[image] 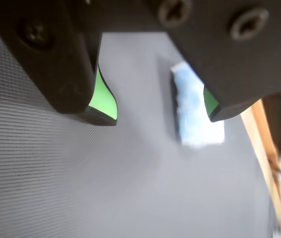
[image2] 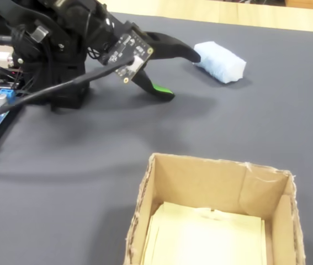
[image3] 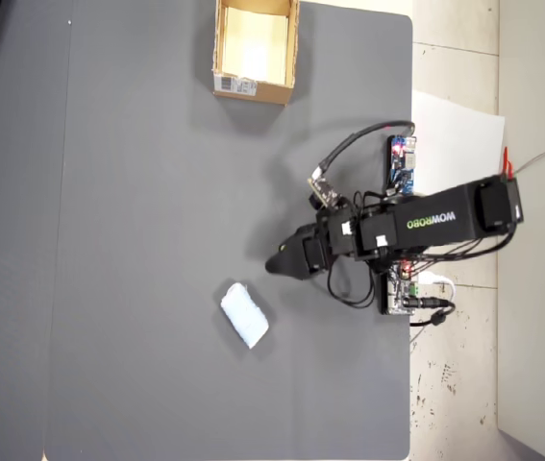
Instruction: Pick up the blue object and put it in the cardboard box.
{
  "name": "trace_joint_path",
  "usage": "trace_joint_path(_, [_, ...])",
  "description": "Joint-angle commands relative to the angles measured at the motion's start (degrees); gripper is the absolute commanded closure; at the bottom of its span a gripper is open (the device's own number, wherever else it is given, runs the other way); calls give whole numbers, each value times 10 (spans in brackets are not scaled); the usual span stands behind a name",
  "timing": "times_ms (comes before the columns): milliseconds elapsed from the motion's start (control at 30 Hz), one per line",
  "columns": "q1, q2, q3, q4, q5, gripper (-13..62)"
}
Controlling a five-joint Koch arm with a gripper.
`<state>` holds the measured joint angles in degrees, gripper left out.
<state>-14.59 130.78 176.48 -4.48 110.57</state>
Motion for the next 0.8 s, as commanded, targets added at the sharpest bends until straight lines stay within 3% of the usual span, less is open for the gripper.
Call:
trace_joint_path(0, [-28, 49, 1, -10, 82, 165])
trace_joint_path(300, [-108, 42, -81, 57, 142, 165])
trace_joint_path(767, [-134, -159, -369, 312, 130, 165])
